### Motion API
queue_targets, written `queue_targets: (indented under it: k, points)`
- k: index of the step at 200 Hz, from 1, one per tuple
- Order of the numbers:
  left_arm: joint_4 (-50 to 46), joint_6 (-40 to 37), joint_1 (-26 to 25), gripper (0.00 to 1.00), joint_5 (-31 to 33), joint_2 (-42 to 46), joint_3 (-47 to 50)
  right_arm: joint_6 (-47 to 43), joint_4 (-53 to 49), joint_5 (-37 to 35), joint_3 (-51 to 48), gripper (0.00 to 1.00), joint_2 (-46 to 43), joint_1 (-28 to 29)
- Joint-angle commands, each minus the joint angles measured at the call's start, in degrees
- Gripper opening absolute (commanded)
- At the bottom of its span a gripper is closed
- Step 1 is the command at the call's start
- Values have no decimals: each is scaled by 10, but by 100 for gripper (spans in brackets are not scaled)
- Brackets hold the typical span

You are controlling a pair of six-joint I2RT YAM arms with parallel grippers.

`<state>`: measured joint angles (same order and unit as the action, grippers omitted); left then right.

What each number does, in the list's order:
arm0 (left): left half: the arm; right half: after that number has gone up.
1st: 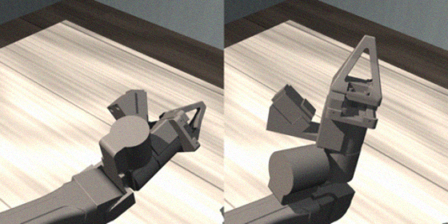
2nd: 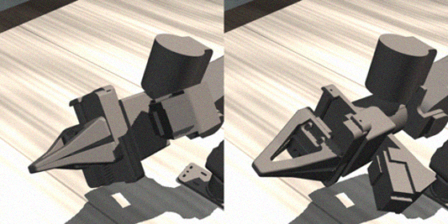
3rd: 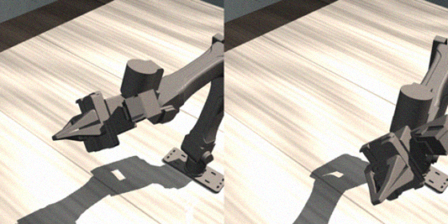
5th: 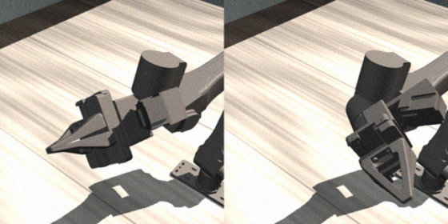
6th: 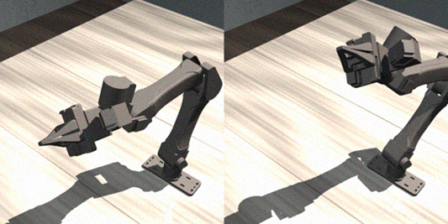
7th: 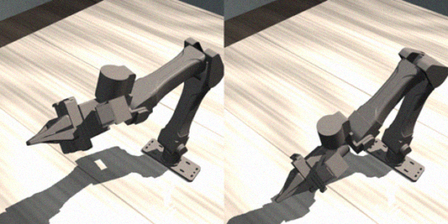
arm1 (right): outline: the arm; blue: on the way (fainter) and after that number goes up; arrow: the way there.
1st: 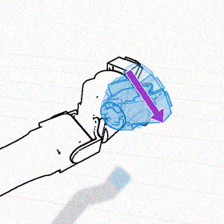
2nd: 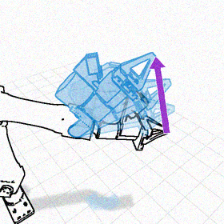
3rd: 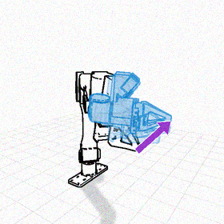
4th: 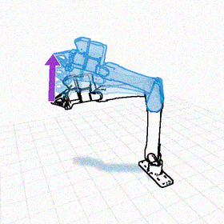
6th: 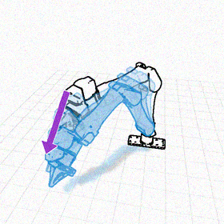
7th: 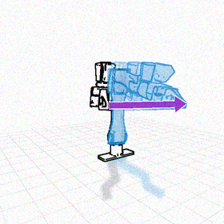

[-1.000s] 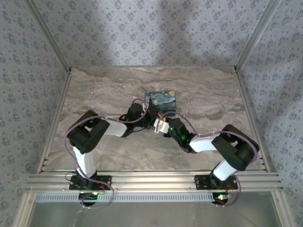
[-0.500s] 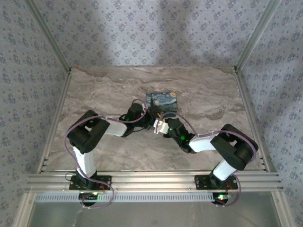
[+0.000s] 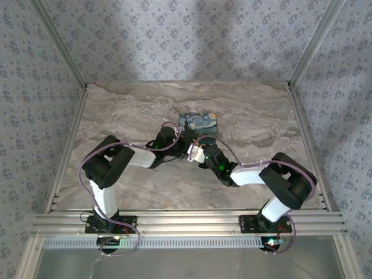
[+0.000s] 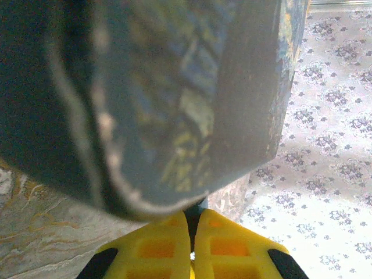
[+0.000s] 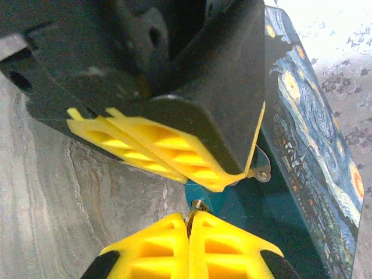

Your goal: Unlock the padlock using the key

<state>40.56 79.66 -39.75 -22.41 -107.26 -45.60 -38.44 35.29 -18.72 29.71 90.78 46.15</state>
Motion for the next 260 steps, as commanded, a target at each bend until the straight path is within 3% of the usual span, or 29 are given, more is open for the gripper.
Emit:
queue_targets:
  k: [1, 105, 185, 260]
  points:
    - [14, 3, -10, 7, -34, -1, -6, 63, 6, -13, 33, 0, -14, -1]
    - [15, 5, -14, 6, -34, -9, -7, 292, 59, 91, 4, 0, 2, -40]
    - [15, 3, -14, 6, -33, -5, -6, 295, 53, 91, 1, 0, 3, -41]
    - [-57, -53, 0, 28, -13, 56, 4, 302, 53, 88, -8, 0, 1, -41]
